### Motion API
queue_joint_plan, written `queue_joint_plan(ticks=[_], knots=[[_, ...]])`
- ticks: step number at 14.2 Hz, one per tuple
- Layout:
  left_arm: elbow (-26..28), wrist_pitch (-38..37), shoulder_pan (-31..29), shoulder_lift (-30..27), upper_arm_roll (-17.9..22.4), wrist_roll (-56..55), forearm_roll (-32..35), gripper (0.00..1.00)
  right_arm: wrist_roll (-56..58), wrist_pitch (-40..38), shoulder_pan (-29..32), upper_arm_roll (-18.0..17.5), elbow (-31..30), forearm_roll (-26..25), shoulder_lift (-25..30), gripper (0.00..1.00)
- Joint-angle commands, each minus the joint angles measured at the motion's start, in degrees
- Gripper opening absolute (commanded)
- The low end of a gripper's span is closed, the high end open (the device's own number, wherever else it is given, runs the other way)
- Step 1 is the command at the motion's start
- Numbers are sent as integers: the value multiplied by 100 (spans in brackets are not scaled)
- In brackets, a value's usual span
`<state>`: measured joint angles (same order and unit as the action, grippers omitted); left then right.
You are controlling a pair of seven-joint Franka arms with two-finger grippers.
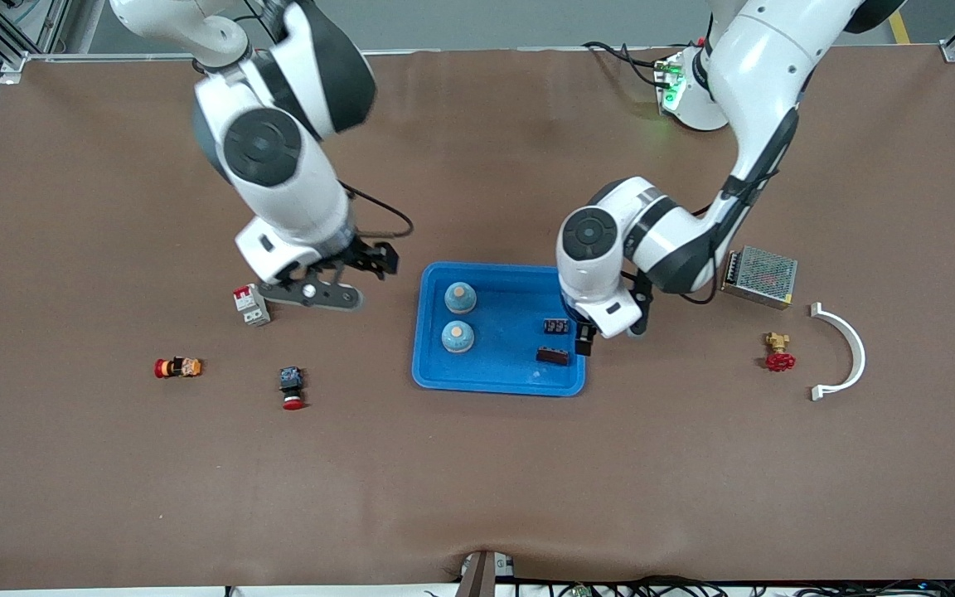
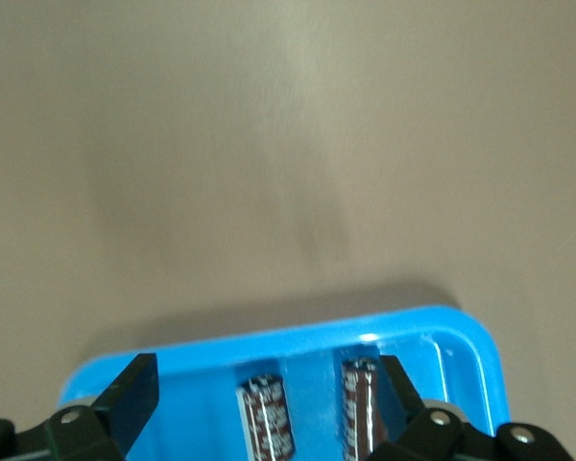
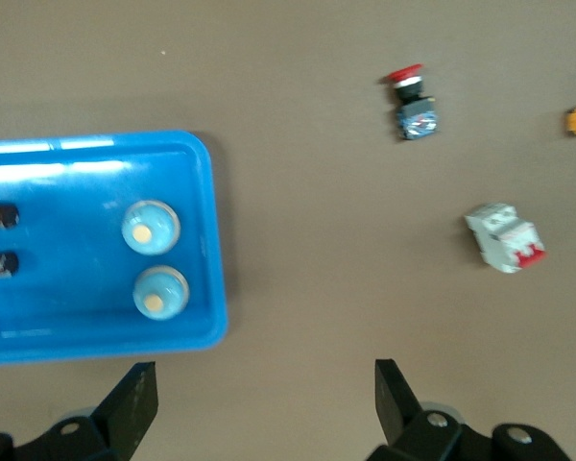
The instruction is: Place electrolytic capacitor and blue bell in tray
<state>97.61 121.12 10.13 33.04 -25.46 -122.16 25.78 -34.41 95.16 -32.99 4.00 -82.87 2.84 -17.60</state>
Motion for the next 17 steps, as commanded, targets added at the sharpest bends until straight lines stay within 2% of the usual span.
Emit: queue_joint_plan(ticks=[1, 4, 7, 10, 13, 17], knots=[[83, -325, -344, -298, -55, 884, -249, 100, 670, -50, 354, -58, -1097, 85, 1151, 100], [74, -343, -722, -307, -55, 1929, -249, 100, 1593, -59, 767, -40, -1801, 33, 1899, 100], [66, -317, -1144, -290, -46, 3159, -188, 100, 2165, -59, 1197, -40, -2180, -20, 2304, 100], [39, -168, -1662, -290, -38, 4487, -161, 100, 2657, -94, 1593, -31, -2198, -90, 2401, 100], [22, 753, -2023, -45, 6, 4797, -74, 100, 3492, -86, 2242, -31, -2190, -205, 2411, 100], [-232, 879, -2568, 211, 15, 5744, 182, 100, 3872, -59, 2894, -40, -2154, -205, 2402, 100]])
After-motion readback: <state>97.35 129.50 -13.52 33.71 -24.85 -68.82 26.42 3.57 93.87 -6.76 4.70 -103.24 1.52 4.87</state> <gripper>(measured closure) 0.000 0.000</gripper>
